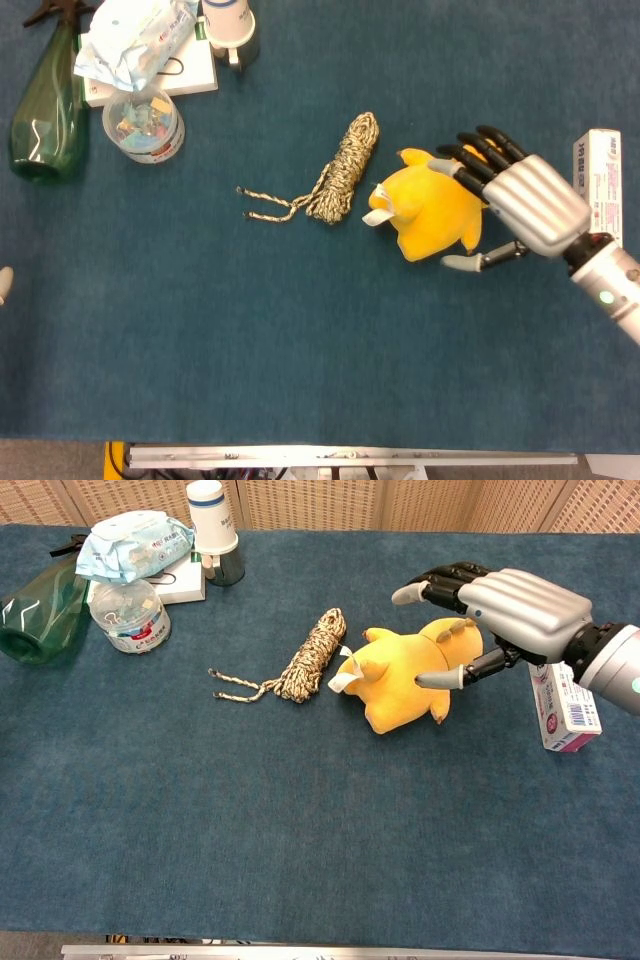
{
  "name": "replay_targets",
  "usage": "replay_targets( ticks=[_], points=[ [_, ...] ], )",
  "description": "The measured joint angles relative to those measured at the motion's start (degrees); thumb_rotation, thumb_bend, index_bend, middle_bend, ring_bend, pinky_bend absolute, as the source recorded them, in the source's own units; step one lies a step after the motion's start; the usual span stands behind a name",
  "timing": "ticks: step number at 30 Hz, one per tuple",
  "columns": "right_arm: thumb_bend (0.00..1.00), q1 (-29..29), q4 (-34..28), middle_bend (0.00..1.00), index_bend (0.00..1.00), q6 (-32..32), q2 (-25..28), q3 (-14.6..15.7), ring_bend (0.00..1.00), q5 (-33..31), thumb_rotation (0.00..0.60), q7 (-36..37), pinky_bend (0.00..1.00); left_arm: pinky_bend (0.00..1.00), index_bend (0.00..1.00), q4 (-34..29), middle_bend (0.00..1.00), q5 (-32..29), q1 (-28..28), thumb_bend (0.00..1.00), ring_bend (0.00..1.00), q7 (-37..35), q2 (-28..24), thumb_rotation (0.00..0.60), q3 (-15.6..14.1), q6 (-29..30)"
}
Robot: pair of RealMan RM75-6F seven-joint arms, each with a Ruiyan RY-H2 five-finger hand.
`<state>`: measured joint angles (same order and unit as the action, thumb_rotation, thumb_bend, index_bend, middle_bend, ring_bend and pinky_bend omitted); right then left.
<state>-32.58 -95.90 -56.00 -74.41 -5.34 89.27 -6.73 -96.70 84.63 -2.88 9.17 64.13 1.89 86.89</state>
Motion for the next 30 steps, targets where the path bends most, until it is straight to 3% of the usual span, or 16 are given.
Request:
replay_targets(
  ticks=[30],
  points=[
    [0.00, -8.56, 14.91, 0.11, 0.13, 7.64, -15.47, -1.04, 0.00, -7.64, 0.132, -3.84, 0.00, 0.07, 0.06, 1.10, 0.15, -0.05, 0.63, 0.25, 0.16, -3.80, -0.80, 0.600, -0.37, -0.17]
  ],
)
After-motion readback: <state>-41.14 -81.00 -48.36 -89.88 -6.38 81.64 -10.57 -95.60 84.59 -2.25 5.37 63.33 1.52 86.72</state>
